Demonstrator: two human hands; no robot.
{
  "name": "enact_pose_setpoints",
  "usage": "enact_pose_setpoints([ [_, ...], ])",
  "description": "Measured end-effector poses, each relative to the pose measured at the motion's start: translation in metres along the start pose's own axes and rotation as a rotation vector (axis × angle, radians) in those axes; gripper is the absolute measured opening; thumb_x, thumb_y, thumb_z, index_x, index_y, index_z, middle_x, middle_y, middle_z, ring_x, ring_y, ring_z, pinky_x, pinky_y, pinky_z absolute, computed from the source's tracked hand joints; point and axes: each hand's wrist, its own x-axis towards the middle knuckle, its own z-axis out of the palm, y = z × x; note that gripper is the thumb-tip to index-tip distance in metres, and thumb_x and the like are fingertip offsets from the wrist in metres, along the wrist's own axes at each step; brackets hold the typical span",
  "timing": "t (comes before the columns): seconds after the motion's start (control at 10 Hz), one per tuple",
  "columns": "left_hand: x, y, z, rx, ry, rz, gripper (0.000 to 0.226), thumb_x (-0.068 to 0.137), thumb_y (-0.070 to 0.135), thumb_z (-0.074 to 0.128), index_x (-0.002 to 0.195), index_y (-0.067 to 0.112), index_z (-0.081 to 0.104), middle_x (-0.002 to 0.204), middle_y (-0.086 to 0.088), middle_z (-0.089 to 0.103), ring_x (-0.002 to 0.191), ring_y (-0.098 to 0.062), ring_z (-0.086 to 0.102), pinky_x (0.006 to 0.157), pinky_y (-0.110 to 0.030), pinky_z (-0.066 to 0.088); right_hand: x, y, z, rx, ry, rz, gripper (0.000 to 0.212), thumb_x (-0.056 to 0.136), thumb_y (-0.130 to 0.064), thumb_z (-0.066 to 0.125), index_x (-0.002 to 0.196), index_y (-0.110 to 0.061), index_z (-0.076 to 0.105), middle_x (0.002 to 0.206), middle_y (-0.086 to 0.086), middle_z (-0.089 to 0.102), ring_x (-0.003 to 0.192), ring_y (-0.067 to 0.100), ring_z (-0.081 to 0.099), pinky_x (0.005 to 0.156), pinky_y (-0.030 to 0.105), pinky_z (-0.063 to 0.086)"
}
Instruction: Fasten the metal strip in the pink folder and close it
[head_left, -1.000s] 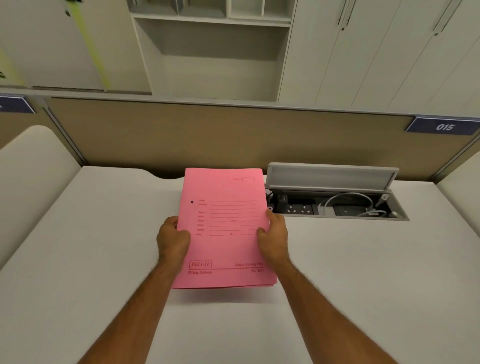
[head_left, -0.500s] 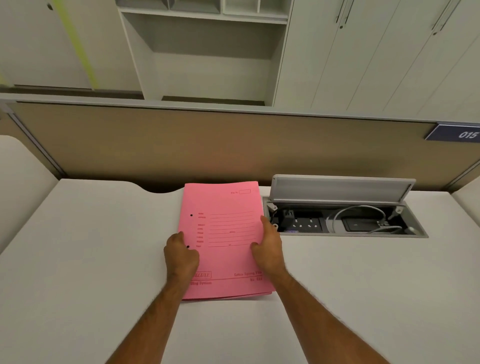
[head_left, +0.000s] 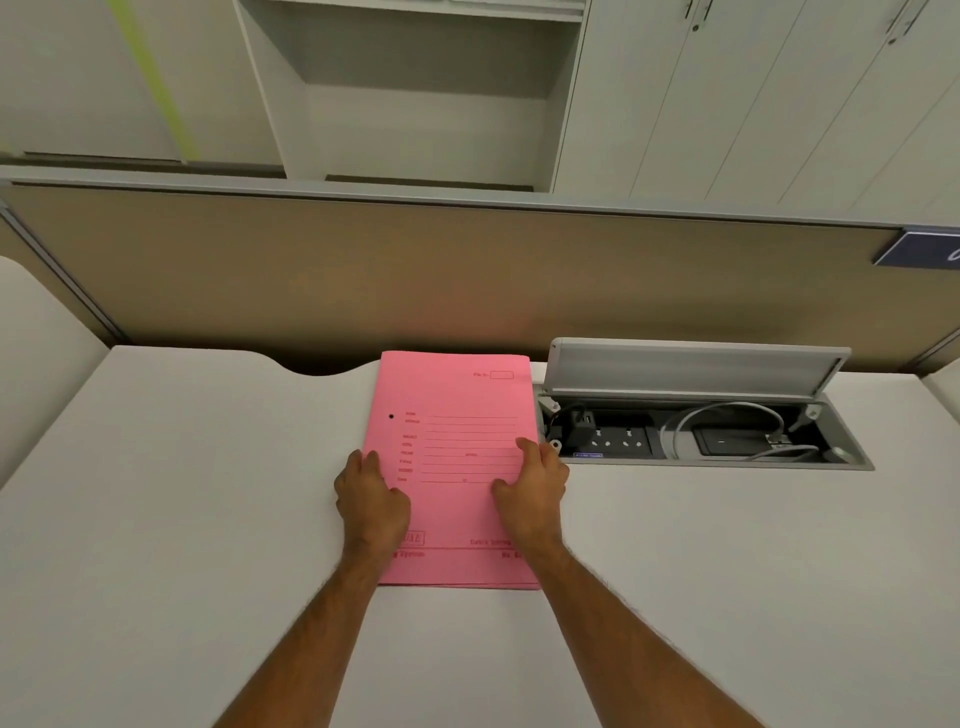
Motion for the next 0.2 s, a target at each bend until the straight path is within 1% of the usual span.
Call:
enact_pose_setpoints([
  [0.1, -0.0030, 0.0042, -0.0018, 0.074, -0.024, -0.044, 0.055, 0.095, 0.007, 0.058, 0.148, 0.007, 0.043, 0.159, -0.018, 0.032, 0.146, -0.040, 0.032, 0.116, -0.057, 0.037, -0.0028, 0.0003, -0.0028, -0.042, 0.024, 0.021, 0.064, 0.090, -0.014, 0.067, 0.149, -0.018, 0.042, 0.160, 0.011, 0.029, 0.145, 0.031, 0.025, 0.121, 0.048, 0.028],
  [0.2, -0.0099, 0.0119, -0.0051, 0.129, 0.055, 0.002, 0.059, 0.096, 0.018, 0.063, 0.150, 0.016, 0.042, 0.165, -0.015, 0.024, 0.152, -0.037, 0.022, 0.121, -0.054, 0.023, -0.0103, 0.0025, -0.0090, -0.060, 0.088, -0.011, 0.062, 0.091, -0.018, 0.070, 0.147, -0.020, 0.044, 0.162, 0.009, 0.027, 0.147, 0.029, 0.023, 0.120, 0.048, 0.026],
])
